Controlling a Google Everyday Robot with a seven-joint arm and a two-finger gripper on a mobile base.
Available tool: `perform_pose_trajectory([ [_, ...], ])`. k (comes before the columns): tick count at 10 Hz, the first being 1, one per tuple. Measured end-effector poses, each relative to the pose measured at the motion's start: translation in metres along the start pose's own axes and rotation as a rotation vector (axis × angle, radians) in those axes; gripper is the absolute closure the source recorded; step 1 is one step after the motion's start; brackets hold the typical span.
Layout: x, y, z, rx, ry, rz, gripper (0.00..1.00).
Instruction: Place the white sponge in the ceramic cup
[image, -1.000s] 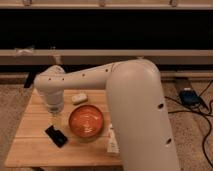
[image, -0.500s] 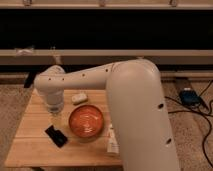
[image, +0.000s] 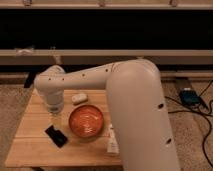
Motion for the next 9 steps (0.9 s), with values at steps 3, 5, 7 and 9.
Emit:
perform_pose_trajectory([
  [3,0.0,0.0,0.0,0.0,0.0,0.0,0.33],
  [5,0.0,0.0,0.0,0.0,0.0,0.0,0.33],
  [7,0.003,-0.004,0.001,0.012,0.011,-0.003,0.33],
  [9,0.01,-0.023,0.002,0.032,0.013,-0.004,0.33],
])
